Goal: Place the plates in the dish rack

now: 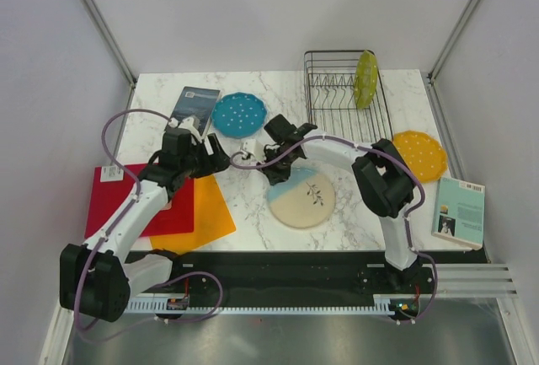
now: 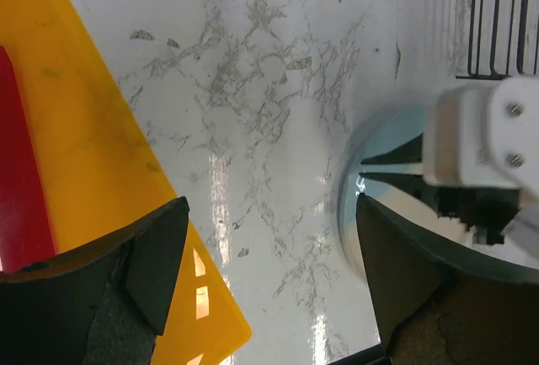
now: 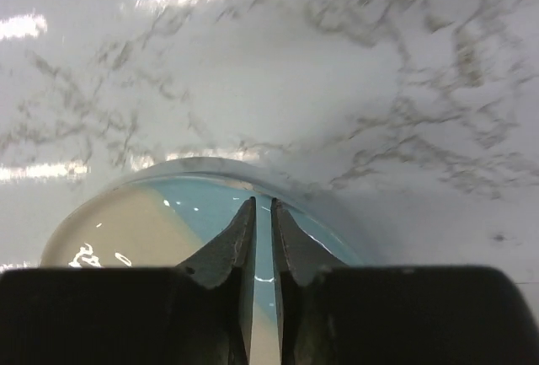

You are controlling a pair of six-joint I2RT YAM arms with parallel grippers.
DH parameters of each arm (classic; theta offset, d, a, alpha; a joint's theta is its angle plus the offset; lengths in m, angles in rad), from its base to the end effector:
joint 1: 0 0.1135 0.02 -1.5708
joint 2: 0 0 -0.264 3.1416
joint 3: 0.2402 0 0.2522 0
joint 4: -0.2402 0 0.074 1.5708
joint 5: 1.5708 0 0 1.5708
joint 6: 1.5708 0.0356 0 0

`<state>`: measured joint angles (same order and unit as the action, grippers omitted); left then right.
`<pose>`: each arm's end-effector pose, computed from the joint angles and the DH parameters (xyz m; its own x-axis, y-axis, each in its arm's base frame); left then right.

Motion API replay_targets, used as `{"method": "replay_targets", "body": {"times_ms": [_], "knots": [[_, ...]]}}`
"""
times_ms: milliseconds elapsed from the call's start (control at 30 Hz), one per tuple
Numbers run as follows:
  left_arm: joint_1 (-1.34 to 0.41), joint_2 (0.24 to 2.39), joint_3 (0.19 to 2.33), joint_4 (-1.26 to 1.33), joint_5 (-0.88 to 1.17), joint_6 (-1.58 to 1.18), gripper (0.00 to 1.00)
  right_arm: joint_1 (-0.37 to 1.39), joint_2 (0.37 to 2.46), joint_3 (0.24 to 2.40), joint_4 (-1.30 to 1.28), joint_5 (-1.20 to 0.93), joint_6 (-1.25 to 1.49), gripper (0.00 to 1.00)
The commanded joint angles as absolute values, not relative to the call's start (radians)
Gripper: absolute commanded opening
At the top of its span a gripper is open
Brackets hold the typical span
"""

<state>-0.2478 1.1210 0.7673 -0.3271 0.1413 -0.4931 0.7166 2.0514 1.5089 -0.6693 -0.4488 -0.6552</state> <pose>0.2321 -0.0639 0.2539 -0.7027 -0.3056 -0.6425 0.0185 0.8949 -0.4459 0.3066 0.2876 0.1732 -0.1292 -0.8406 -0.5261 -0.9905 0.0846 0.1080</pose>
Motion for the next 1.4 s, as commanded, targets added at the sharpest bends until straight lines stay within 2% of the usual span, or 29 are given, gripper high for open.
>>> {"method": "replay_targets", "body": {"times_ms": [0, 33, 133, 233, 433, 667, 900, 1000, 1167, 1233, 1267, 1367], "knots": [[-0.244, 1.146, 0.723, -0.293, 0.233, -0.492, 0.88, 0.712, 2.013, 1.580, -0.513, -0.457, -0.413, 0.24], [-0.244, 1.158, 0.718, -0.284, 0.259, -0.497, 0.88, 0.710, 1.940, 1.522, -0.493, -0.431, -0.373, 0.35], [-0.258, 1.215, 0.695, -0.224, 0.340, -0.526, 0.88, 0.678, 1.757, 1.369, -0.437, -0.380, -0.179, 0.53], [-0.293, 1.282, 0.687, -0.180, 0.359, -0.549, 0.86, 0.579, 1.585, 1.179, -0.410, -0.449, 0.042, 0.59], [-0.385, 1.403, 0.677, -0.101, 0.376, -0.618, 0.78, 0.342, 1.396, 0.849, -0.350, -0.521, 0.323, 0.64], [-0.443, 1.535, 0.703, -0.032, 0.397, -0.649, 0.70, 0.082, 1.339, 0.657, -0.305, -0.534, 0.471, 0.66], [-0.476, 1.618, 0.696, 0.031, 0.462, -0.661, 0.66, 0.058, 1.256, 0.479, -0.134, -0.624, 0.587, 0.71], [-0.482, 1.654, 0.713, 0.038, 0.489, -0.669, 0.62, 0.058, 1.281, 0.448, -0.083, -0.632, 0.624, 0.73], [-0.486, 1.707, 0.738, 0.048, 0.531, -0.676, 0.42, 0.058, 1.393, 0.456, -0.043, -0.640, 0.641, 0.73], [-0.486, 1.726, 0.742, 0.048, 0.526, -0.666, 0.36, 0.058, 1.422, 0.451, -0.008, -0.647, 0.650, 0.75], [-0.483, 1.727, 0.739, 0.052, 0.519, -0.663, 0.29, 0.060, 1.451, 0.448, -0.008, -0.653, 0.653, 0.77], [-0.477, 1.732, 0.727, 0.074, 0.535, -0.650, 0.18, 0.060, 1.495, 0.448, 0.037, -0.667, 0.650, 0.79]]}}
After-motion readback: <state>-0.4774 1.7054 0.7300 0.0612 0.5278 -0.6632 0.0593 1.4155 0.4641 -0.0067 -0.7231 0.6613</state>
